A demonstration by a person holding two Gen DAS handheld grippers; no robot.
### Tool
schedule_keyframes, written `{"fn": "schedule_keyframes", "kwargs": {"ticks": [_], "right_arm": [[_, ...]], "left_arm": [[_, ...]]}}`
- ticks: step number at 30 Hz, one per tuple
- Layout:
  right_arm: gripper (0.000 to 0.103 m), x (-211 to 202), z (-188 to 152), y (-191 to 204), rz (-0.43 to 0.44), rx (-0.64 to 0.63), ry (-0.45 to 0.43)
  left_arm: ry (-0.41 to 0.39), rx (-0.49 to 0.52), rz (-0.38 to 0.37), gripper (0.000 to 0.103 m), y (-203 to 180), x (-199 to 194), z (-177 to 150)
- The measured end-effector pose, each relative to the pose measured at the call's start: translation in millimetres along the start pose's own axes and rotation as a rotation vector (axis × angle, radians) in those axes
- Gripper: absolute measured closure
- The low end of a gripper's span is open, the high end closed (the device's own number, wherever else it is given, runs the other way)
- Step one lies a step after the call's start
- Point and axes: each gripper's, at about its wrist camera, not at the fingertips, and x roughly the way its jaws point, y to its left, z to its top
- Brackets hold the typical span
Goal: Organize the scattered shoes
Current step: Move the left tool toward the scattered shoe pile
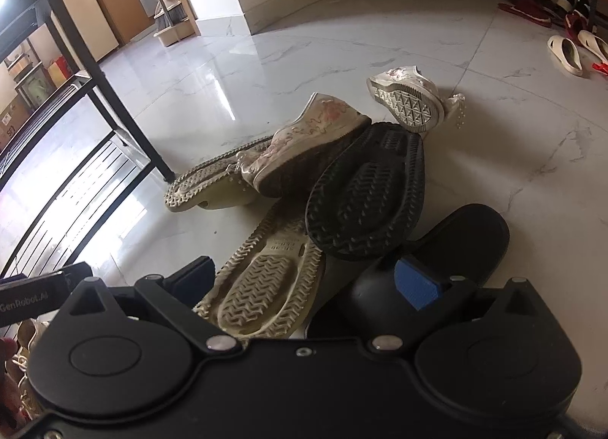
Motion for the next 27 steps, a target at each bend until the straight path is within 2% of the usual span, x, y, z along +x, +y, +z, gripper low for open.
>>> {"fn": "schedule_keyframes", "kwargs": {"ticks": [19, 27], "right_arm": [[0.000, 7.0, 1.6, -10.1, 0.000, 0.027, 0.008], [0.000, 19.3, 1.0, -18.2, 0.009, 0.060, 0.032]], "left_arm": [[0.023, -0.018, -0.042, 0.001, 3.7, 2.2, 1.0], [0.041, -0.024, -0.082, 0.000, 4.1, 7.6, 4.8]]}}
